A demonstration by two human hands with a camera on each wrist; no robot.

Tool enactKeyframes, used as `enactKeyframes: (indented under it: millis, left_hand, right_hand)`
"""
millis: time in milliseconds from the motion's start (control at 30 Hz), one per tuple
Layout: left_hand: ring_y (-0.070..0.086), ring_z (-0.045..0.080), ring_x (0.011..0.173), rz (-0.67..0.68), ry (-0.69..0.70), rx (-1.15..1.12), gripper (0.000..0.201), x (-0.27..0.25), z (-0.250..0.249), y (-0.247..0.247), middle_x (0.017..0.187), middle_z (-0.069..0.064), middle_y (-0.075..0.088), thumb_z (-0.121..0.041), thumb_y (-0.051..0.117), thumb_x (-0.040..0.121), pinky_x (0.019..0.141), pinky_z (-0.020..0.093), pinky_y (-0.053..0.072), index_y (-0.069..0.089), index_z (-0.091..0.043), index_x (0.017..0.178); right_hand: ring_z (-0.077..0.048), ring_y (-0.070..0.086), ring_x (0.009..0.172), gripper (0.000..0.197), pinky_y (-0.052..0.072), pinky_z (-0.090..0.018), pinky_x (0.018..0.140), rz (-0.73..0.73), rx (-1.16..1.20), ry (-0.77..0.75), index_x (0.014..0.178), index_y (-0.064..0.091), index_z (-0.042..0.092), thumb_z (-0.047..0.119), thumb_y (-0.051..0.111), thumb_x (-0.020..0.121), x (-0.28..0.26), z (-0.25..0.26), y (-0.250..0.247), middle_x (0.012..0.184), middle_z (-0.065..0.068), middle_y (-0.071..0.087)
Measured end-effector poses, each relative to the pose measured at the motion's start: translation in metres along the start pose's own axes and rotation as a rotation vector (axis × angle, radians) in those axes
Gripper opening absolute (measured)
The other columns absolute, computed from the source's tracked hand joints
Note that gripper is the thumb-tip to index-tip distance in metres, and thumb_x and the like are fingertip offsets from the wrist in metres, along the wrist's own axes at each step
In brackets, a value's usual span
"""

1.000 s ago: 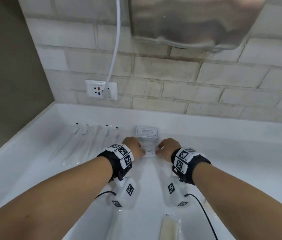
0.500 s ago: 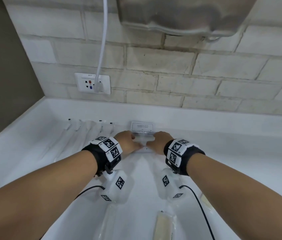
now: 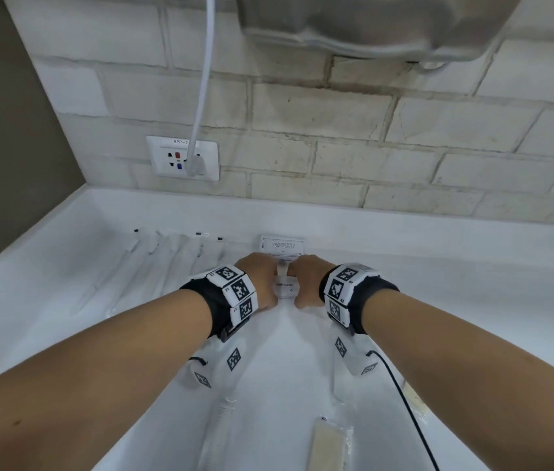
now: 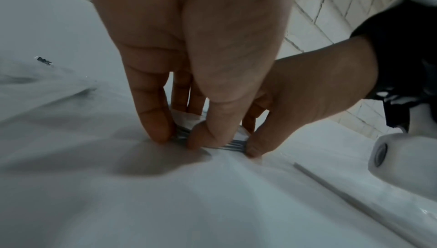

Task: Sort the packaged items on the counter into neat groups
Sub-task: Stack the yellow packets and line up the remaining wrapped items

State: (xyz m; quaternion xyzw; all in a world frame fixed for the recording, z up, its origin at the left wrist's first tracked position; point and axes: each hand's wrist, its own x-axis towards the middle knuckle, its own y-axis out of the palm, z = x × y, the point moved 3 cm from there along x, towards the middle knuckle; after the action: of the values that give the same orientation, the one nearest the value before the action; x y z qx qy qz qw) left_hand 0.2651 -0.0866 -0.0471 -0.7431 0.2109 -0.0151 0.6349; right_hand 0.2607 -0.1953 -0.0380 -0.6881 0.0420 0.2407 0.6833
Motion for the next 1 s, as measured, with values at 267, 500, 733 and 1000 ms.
enactKeyframes:
  millis: [267,500,733,1000]
  left_hand:
    - [0.065,0.023,0.081,-0.012,0.015,0.032,0.017,0.0053,0.0062,-0.001,0.083,0.004,0.064,-0.016,0.069,0.069,0.061,0.027,0.048,0.069,-0.007,0.083]
    - [0.065,0.026,0.093,-0.04,0.028,0.026,0.027,0.007,0.0079,0.0,0.102,0.008,0.067,-0.015,0.067,0.074,0.071,0.03,0.052,0.07,-0.006,0.1]
    - [0.065,0.026,0.096,-0.047,0.032,0.028,0.032,0.0071,0.0087,0.0012,0.107,0.008,0.066,-0.015,0.068,0.075,0.073,0.03,0.052,0.069,-0.007,0.105]
    - [0.065,0.027,0.097,-0.057,0.051,0.024,0.034,0.008,0.0081,0.0019,0.11,0.009,0.062,-0.012,0.068,0.075,0.072,0.029,0.051,0.067,-0.005,0.108]
  right_hand:
    - [-0.025,0.065,0.089,0.037,0.042,-0.021,0.051,-0.005,0.036,0.027,0.111,0.062,0.0,0.011,0.069,0.076,0.0075,0.002,0.0005,0.109,-0.012,0.066]
    - [-0.023,0.062,0.085,0.033,0.046,-0.024,0.055,-0.023,0.046,0.041,0.109,0.063,0.001,0.01,0.068,0.077,0.0091,0.001,0.001,0.099,-0.01,0.062]
    - [-0.02,0.057,0.082,0.036,0.042,-0.022,0.052,-0.018,0.031,0.052,0.114,0.062,0.001,0.007,0.066,0.079,0.0088,0.0031,0.0055,0.117,-0.013,0.062]
    - [-0.023,0.061,0.084,0.037,0.046,-0.026,0.061,-0.021,0.023,0.051,0.115,0.062,0.001,0.006,0.064,0.078,0.0086,0.0029,0.0058,0.115,-0.012,0.058]
